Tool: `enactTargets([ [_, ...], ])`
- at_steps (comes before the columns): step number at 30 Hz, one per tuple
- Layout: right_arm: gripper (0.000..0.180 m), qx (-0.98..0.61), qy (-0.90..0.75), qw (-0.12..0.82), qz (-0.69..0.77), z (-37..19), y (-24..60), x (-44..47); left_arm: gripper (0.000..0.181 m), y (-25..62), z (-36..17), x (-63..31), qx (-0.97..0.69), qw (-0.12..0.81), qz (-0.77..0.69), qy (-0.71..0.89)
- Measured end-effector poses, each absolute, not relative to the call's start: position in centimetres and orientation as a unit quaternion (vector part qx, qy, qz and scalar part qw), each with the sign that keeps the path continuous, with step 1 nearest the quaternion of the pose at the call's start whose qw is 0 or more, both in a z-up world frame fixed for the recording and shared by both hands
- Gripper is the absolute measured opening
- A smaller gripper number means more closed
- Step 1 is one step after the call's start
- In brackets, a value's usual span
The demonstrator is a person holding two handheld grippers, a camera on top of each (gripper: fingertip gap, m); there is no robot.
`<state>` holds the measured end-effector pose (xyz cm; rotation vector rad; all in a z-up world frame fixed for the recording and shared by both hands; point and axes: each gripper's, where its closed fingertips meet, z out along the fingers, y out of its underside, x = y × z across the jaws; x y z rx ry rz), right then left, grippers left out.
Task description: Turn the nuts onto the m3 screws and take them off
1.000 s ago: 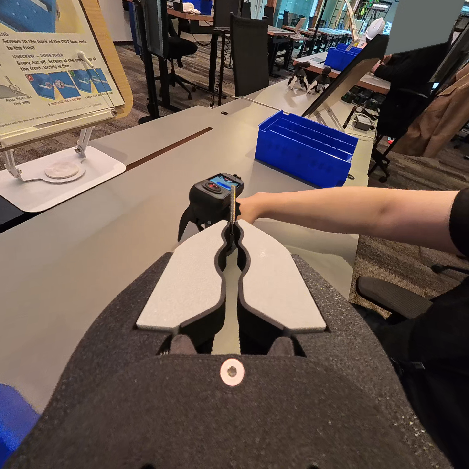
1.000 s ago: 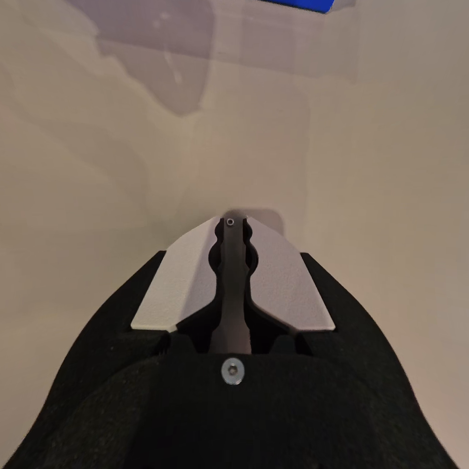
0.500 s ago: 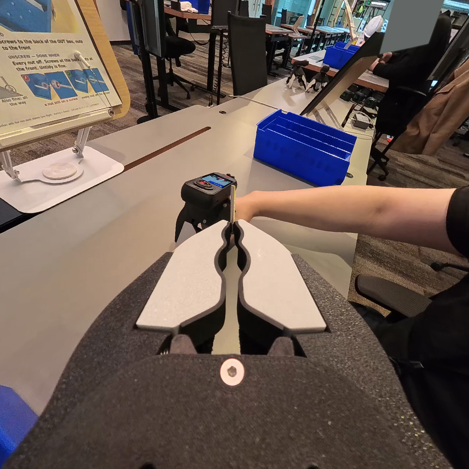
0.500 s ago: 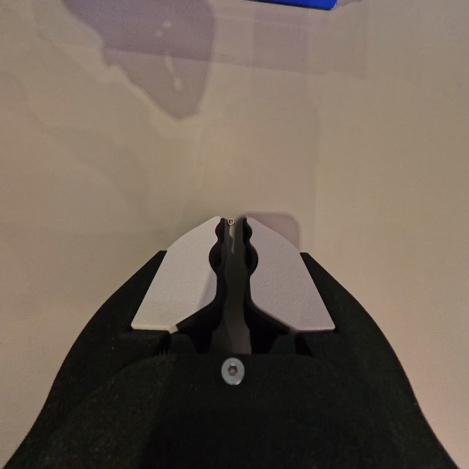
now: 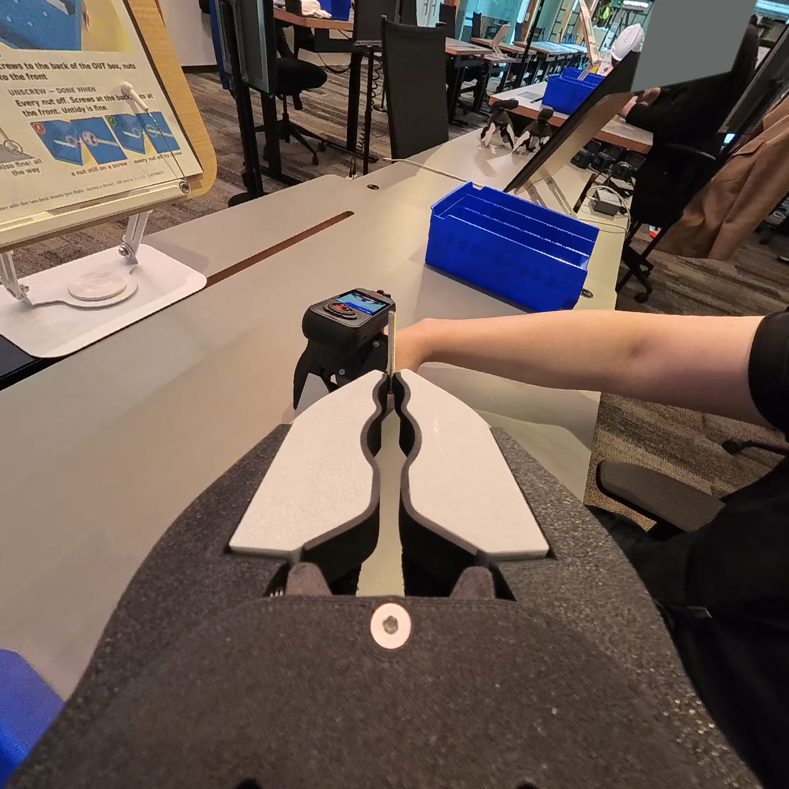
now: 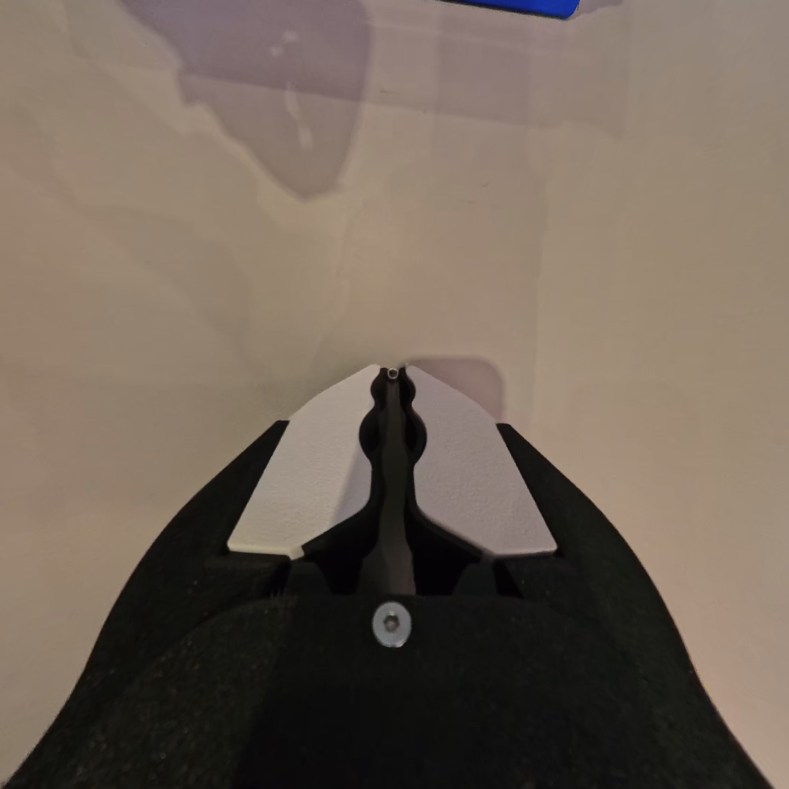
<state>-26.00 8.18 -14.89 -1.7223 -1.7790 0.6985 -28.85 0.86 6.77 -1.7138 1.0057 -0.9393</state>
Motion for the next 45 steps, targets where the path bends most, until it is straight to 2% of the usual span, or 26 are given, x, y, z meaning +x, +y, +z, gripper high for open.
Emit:
enactTargets([
  [12,0.005,-0.64,-0.667,0.285,0.255,-14.9,8.2,-26.0,0.002,1.1,6.4,-29.4,-0.7,0.456,-0.374,0.402],
  [19,0.005,-0.641,-0.649,0.319,0.259,-13.8,7.6,-23.9,0.002,1.2,4.8,-27.9,-0.705,0.444,-0.374,0.407],
  [26,0.005,-0.646,-0.59,0.395,0.281,-8.3,7.2,-18.0,0.002,3.3,5.2,-22.6,-0.688,0.441,-0.395,0.419],
  [37,0.005,-0.589,-0.536,0.525,0.301,4.9,7.5,-10.3,0.002,6.2,4.7,-14.8,-0.657,0.421,-0.42,0.463],
  [45,0.005,-0.54,-0.518,0.571,0.337,9.6,7.6,-8.8,0.002,8.9,4.4,-12.6,-0.644,0.435,-0.377,0.504],
])
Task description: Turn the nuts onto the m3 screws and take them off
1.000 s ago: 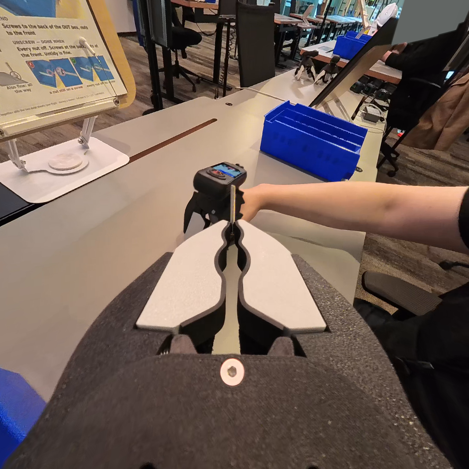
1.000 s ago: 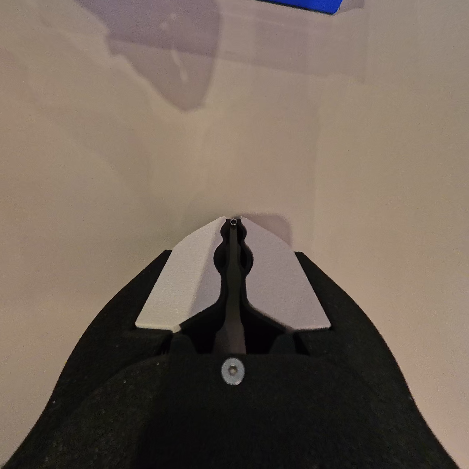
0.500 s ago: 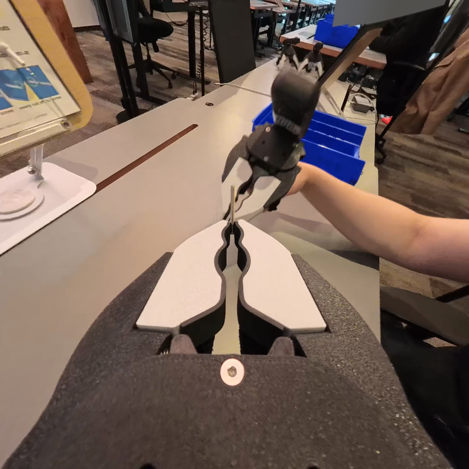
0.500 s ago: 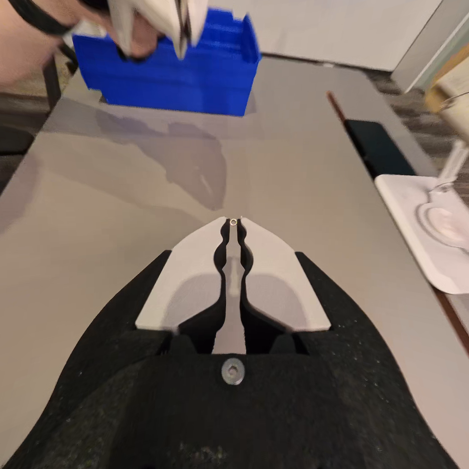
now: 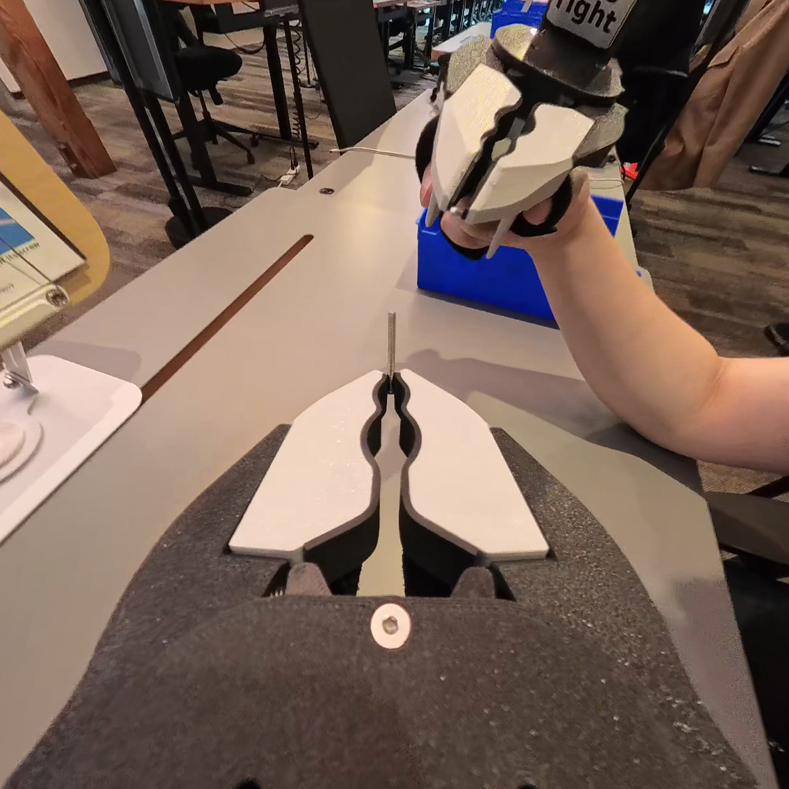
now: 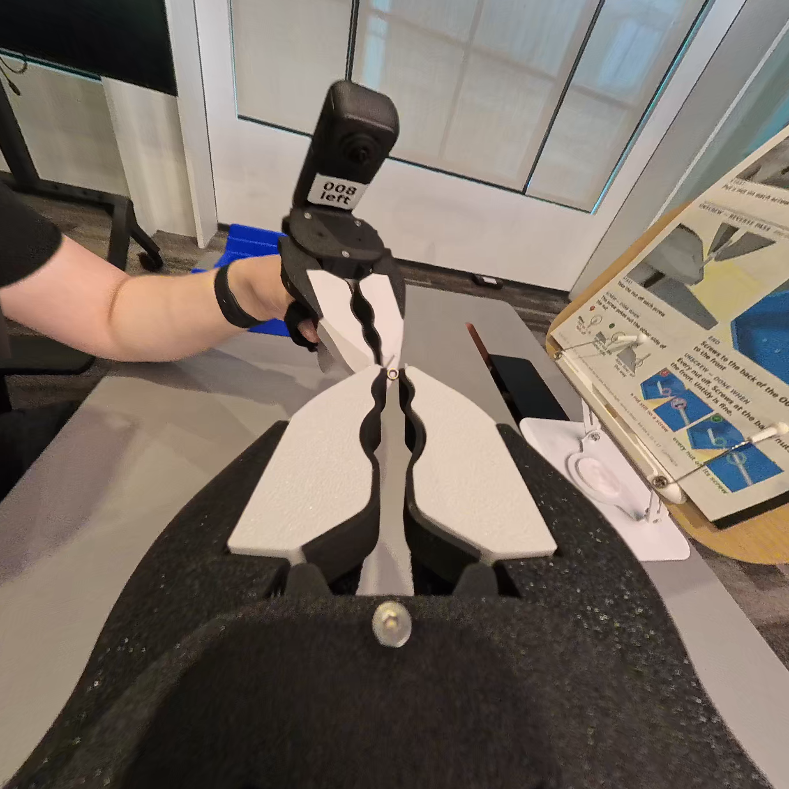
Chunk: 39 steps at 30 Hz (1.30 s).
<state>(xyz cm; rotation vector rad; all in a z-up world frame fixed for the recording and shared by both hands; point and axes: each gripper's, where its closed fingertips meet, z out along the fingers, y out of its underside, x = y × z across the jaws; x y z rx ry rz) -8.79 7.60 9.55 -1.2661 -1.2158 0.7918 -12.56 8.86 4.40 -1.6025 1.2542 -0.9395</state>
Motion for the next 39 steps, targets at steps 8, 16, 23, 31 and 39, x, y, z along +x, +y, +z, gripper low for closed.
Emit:
enactTargets([
  [8,0.005,-0.545,-0.516,0.582,0.313,10.3,7.3,-9.0,0.002,9.3,5.1,-11.6,-0.606,0.485,-0.302,0.553],
  [16,0.005,-0.536,-0.528,0.585,0.302,10.4,7.0,-10.0,0.002,8.8,4.6,-11.7,-0.598,0.48,-0.3,0.568],
  [23,0.005,-0.56,-0.506,0.592,0.284,11.1,6.4,-8.8,0.002,8.4,4.8,-11.2,-0.595,0.493,-0.312,0.553],
  [31,0.005,-0.583,-0.476,0.589,0.295,12.2,5.9,-8.6,0.002,7.9,5.8,-11.2,-0.591,0.507,-0.318,0.541],
  [39,0.005,-0.588,-0.46,0.579,0.327,12.9,5.0,-9.5,0.002,7.3,6.5,-11.8,-0.59,0.509,-0.333,0.532],
])
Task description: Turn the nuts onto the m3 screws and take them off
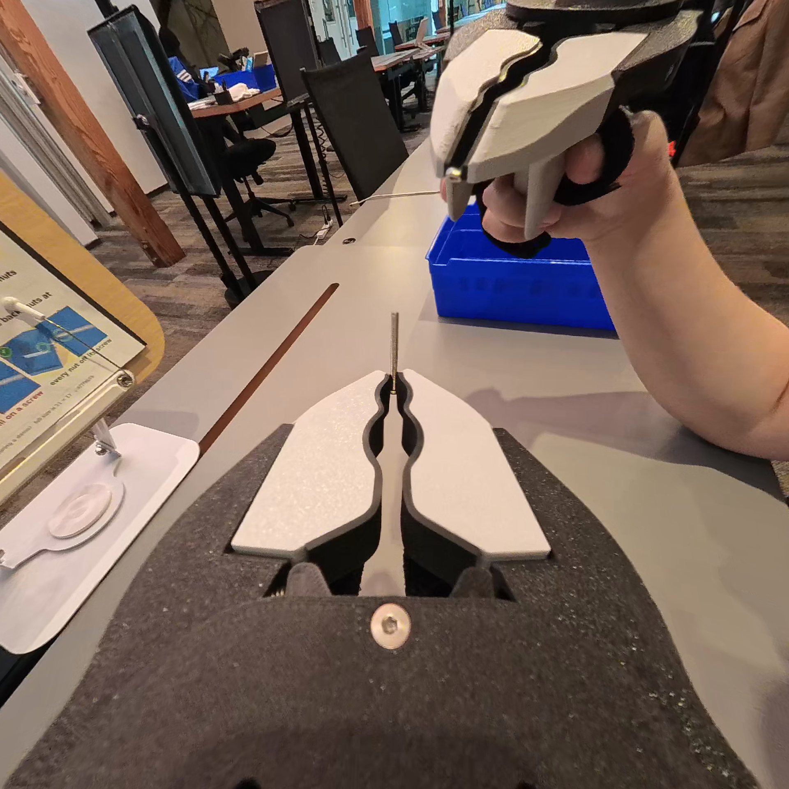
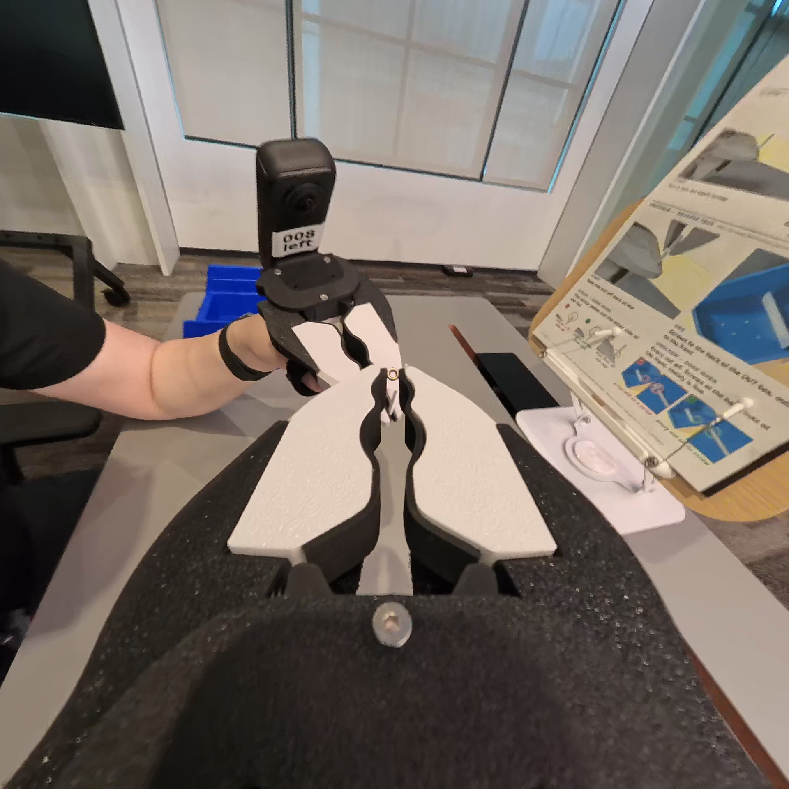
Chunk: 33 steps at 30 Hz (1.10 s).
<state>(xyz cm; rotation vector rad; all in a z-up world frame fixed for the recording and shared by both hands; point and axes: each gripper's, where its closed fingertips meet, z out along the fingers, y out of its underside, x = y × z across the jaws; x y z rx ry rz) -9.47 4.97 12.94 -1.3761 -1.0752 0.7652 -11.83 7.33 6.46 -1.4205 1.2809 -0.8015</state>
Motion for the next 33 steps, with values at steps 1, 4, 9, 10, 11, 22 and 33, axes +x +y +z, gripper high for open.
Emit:
enactTargets([
  [1,0.005,-0.593,-0.458,0.578,0.323,12.8,5.1,-9.5,0.002,7.2,6.3,-11.8,-0.59,0.505,-0.337,0.533],
  [4,0.005,-0.588,-0.47,0.572,0.325,12.4,5.1,-9.9,0.002,7.0,6.2,-11.7,-0.587,0.5,-0.34,0.538],
  [9,0.005,-0.591,-0.477,0.564,0.325,11.8,5.2,-10.5,0.002,6.3,6.6,-11.8,-0.583,0.489,-0.359,0.541],
  [10,0.005,-0.59,-0.481,0.561,0.325,11.7,5.1,-10.8,0.002,6.2,6.8,-11.8,-0.582,0.489,-0.358,0.542],
  [11,0.005,-0.59,-0.485,0.558,0.324,11.6,4.9,-11.0,0.002,6.2,6.9,-11.9,-0.581,0.492,-0.355,0.543],
  [22,0.005,-0.587,-0.518,0.558,0.275,10.8,4.6,-11.5,0.002,5.9,6.5,-11.7,-0.577,0.508,-0.291,0.57],
  [33,0.005,-0.58,-0.55,0.558,0.221,9.6,4.9,-11.9,0.002,6.0,5.9,-11.9,-0.575,0.512,-0.245,0.589],
])
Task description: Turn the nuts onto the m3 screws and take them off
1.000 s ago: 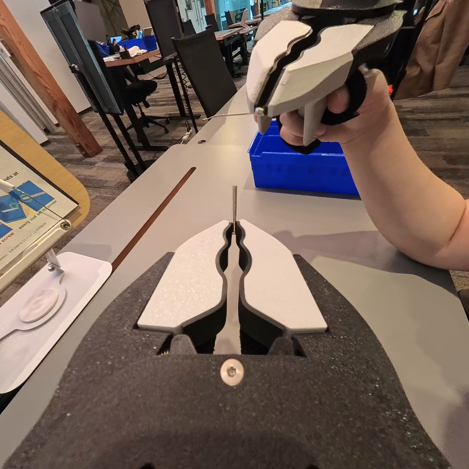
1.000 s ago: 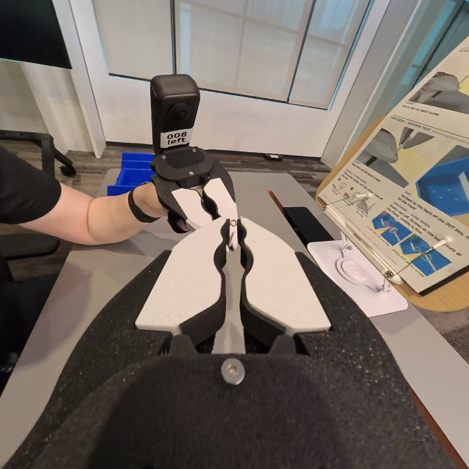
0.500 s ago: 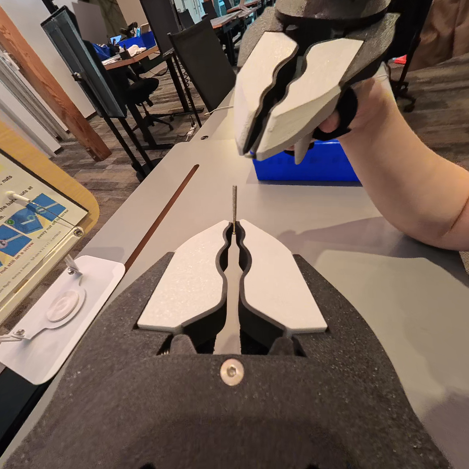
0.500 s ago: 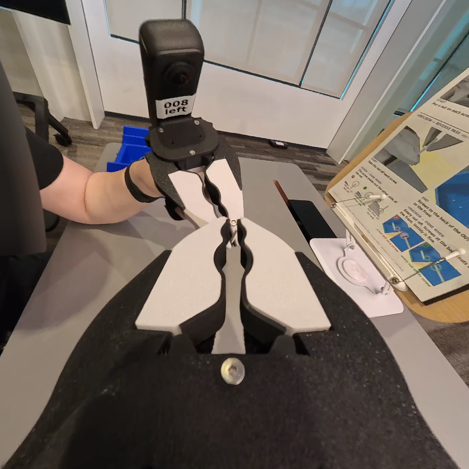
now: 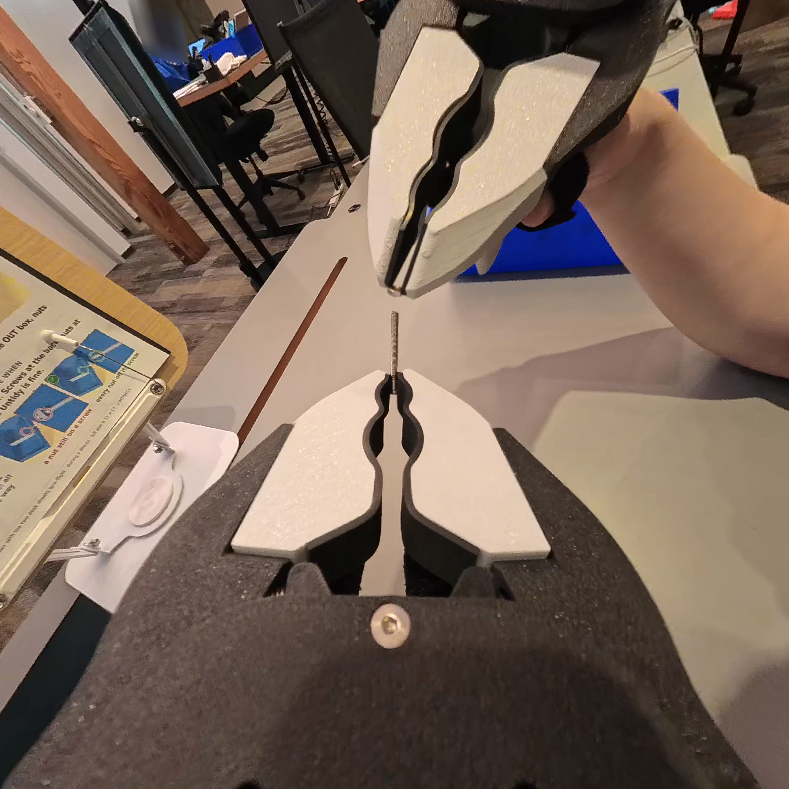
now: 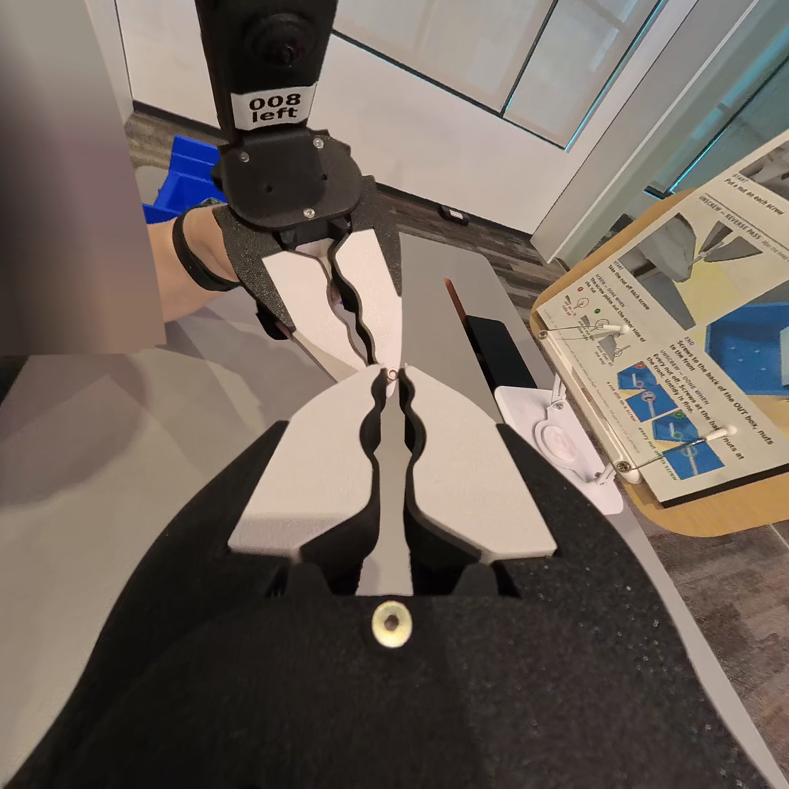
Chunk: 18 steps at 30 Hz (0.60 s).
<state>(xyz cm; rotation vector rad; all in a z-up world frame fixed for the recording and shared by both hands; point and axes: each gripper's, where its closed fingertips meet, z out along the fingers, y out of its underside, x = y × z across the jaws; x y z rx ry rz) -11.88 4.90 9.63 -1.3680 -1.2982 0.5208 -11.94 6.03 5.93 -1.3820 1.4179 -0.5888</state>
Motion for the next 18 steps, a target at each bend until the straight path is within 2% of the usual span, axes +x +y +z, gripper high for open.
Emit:
enactTargets([
  [18,0.005,-0.574,-0.569,0.55,0.21,9.12,4.5,-12.01,0.002,5.49,6.16,-12.04,-0.565,0.513,-0.243,0.599],
])
